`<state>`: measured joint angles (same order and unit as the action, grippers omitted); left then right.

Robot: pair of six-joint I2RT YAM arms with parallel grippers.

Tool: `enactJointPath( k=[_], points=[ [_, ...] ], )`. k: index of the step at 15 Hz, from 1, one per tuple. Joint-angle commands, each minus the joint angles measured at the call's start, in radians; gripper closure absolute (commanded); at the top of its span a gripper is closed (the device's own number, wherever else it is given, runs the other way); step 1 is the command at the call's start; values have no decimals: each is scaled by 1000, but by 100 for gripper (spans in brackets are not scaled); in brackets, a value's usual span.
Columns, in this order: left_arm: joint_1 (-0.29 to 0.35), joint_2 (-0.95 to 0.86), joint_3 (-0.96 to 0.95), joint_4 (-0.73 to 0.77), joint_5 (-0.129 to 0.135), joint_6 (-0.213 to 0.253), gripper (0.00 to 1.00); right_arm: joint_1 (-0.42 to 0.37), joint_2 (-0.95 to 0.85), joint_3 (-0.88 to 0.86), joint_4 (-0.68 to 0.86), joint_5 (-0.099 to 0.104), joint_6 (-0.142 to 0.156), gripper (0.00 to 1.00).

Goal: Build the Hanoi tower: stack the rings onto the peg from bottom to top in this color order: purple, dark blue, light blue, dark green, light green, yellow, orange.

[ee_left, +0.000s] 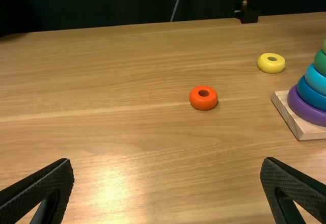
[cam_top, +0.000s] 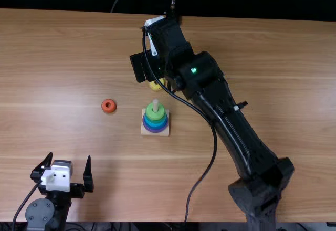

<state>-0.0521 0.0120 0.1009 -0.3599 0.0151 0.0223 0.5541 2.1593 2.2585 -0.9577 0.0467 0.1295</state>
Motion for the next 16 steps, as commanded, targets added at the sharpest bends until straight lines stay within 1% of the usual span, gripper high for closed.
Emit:
enactJointPath(
  k=[1, 3, 6, 8, 12, 16],
  points=[
    [8, -12, -101, -87, 16, 9, 0, -39, 59, 38, 3, 27, 1, 0],
    [8, -12, -101, -86, 16, 9, 0, -62, 128, 58, 14, 27, 1, 0],
    [8, -12, -101, -86, 16, 9, 0, -62, 178, 64, 21, 25, -2, 0],
    [8, -12, -101, -86, 16, 9, 0, -60, 220, 64, 20, 27, 1, 0],
    [8, -12, -101, -87, 16, 9, 0, -60, 289, 69, 23, 27, -1, 0],
    [8, -12, -101, -87, 16, 9, 0, -54, 359, 153, 21, 25, -1, 0]
  ],
)
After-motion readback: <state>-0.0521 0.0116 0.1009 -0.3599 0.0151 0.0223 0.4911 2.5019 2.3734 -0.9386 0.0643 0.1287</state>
